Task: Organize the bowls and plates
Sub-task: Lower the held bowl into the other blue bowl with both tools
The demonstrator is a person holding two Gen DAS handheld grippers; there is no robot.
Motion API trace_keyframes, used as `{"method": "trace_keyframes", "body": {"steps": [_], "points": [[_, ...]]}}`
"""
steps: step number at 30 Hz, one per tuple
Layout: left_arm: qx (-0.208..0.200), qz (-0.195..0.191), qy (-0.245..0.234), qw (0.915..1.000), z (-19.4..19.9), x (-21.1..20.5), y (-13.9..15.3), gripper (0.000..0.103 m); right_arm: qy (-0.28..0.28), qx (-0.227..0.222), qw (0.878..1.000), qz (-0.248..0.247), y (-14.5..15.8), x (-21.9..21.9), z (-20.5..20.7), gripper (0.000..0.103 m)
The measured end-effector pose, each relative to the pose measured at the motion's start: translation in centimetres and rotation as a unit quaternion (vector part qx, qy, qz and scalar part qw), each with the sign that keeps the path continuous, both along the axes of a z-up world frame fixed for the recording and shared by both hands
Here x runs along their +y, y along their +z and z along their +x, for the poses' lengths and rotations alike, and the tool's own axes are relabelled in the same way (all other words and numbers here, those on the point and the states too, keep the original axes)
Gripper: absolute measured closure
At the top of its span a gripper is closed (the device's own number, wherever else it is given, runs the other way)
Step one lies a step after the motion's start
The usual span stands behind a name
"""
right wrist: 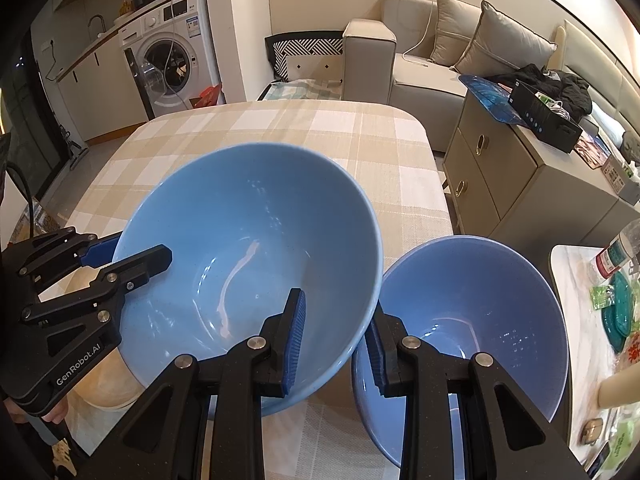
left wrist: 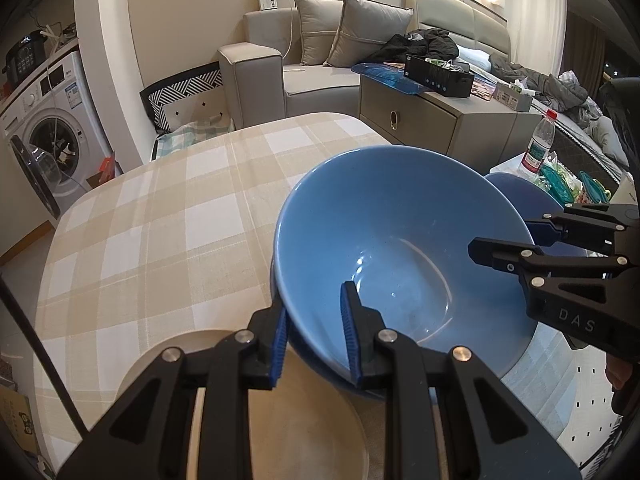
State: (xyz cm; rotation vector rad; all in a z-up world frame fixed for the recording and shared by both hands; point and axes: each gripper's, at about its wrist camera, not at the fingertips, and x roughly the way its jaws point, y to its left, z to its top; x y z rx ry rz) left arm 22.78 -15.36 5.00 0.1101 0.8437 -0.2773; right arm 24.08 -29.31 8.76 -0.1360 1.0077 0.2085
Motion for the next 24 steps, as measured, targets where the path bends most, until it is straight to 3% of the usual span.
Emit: {"method": "trace_keyframes", "body": {"steps": [13, 20, 24], "points": [[0.009, -0.003, 0.001, 1.0, 0.2, 0.2, -0.33, 0.079, 0.002, 0.003, 1.0, -0.001, -0.32, 0.13, 0.33, 0.073], [0.007, -0.001, 0.0, 1.0, 0.14, 0.08, -0.23, 0.068, 0.013, 0.001, 1.0, 0.001, -0.3, 0.38, 0.34, 0.06], [0.005, -0.006, -0.001, 1.0, 0.09, 0.14, -0.04, 0.057, 0.016, -0.008, 1.0, 0.004, 0.15, 0.38, 0.16, 0.052]]}}
